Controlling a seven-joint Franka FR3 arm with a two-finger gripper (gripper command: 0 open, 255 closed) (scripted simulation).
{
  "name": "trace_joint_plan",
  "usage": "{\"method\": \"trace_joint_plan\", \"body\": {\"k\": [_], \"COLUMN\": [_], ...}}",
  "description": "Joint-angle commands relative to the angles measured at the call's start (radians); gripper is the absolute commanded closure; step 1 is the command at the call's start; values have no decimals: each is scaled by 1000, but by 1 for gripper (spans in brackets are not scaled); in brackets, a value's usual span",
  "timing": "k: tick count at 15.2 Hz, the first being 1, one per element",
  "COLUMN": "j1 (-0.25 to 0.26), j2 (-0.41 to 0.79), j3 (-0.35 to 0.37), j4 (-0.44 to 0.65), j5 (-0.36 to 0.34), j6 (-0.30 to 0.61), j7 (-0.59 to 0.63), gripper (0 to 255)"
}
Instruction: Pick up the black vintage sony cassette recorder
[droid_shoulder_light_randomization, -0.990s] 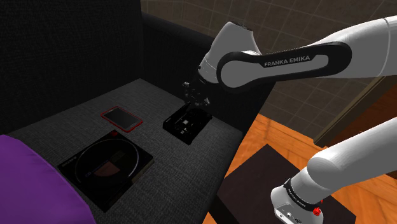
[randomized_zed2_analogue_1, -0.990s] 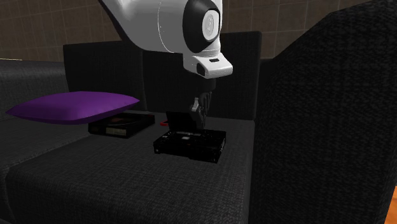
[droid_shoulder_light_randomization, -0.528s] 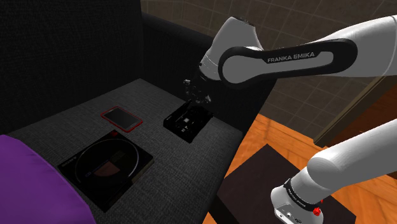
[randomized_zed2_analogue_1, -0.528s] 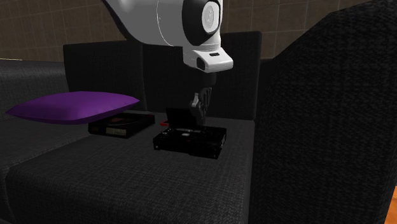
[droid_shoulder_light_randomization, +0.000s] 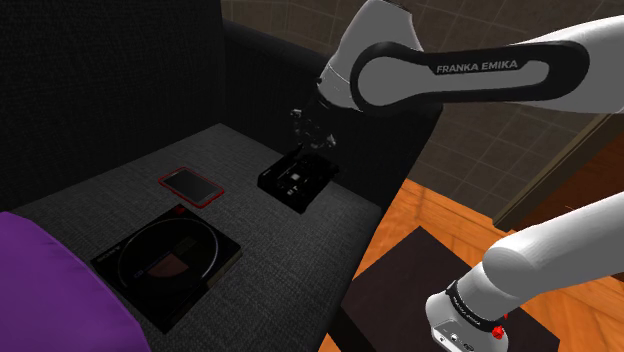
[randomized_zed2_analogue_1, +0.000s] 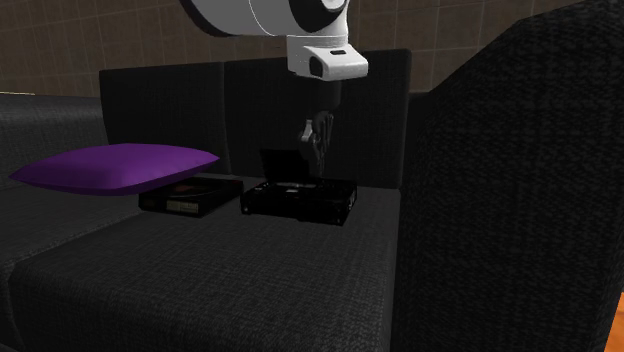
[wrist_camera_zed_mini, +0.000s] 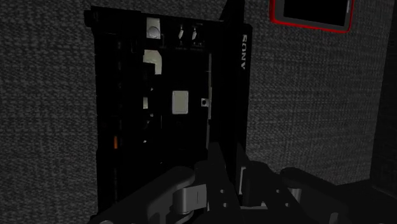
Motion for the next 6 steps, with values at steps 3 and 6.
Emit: {"method": "trace_joint_plan", "body": {"k": [3,6], "j1": [-1,-2], "j2": [-14,-17], "j3": [-11,-14], "j4": [44,57], "j5": [-2,-3], "j6": [-56,-71], "j7": [4,5], "gripper": [255,255]}}
